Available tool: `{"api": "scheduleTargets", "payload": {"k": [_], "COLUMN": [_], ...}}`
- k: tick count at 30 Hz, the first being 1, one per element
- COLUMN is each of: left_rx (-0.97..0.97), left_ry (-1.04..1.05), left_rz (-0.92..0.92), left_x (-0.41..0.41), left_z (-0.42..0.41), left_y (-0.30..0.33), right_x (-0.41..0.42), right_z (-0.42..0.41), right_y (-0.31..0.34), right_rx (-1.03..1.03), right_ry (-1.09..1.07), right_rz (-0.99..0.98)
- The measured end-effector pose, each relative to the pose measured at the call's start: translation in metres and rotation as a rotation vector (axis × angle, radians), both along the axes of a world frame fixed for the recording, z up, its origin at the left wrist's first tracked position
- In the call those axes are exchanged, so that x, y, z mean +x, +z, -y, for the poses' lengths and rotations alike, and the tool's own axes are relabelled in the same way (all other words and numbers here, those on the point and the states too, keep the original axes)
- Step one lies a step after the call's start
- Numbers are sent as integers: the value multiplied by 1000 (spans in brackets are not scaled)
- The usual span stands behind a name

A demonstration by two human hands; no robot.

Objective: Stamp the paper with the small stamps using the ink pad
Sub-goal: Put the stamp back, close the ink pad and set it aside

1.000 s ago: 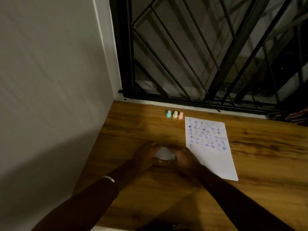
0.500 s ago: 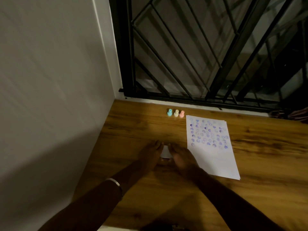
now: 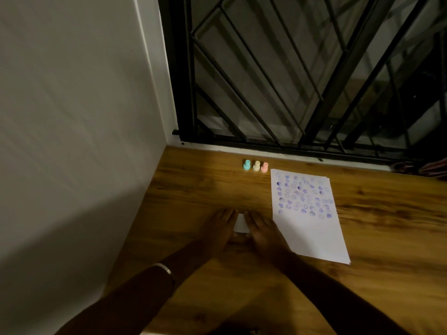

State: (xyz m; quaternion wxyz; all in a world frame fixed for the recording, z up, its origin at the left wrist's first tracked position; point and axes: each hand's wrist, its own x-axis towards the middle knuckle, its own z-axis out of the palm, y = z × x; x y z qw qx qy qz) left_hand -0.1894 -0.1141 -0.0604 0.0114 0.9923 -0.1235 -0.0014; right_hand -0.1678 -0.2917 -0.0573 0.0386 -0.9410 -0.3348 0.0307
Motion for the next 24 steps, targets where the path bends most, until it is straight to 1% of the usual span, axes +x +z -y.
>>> {"api": "scheduleTargets", "payload": {"k": [2, 4, 7, 10, 13, 15, 17, 20, 24], "left_rx": [21, 32, 24, 29, 60, 63, 83, 8, -42], "left_ry": [-23, -34, -15, -12, 36, 67, 94, 91, 101], "left_rz": [37, 57, 49, 60, 55, 16, 30, -54, -69], "left_x": [2, 7, 22, 43, 66, 83, 97, 119, 144], "left_z": [-3, -7, -14, -24, -34, -40, -47, -59, -72], "left_y": [3, 10, 15, 16, 23, 26, 24, 19, 14], "right_x": [4, 10, 27, 52, 77, 93, 107, 128, 153], "right_z": [2, 3, -3, -14, -26, -35, -44, -55, -67], "right_y": [3, 4, 5, 8, 14, 16, 20, 27, 27], "right_rx": [-53, -65, -79, -110, -124, -168, -162, -167, -195], "right_ry": [40, 72, 74, 72, 55, 27, 0, -6, 2], "right_rz": [85, 125, 98, 26, 26, 40, 42, 34, 100]}}
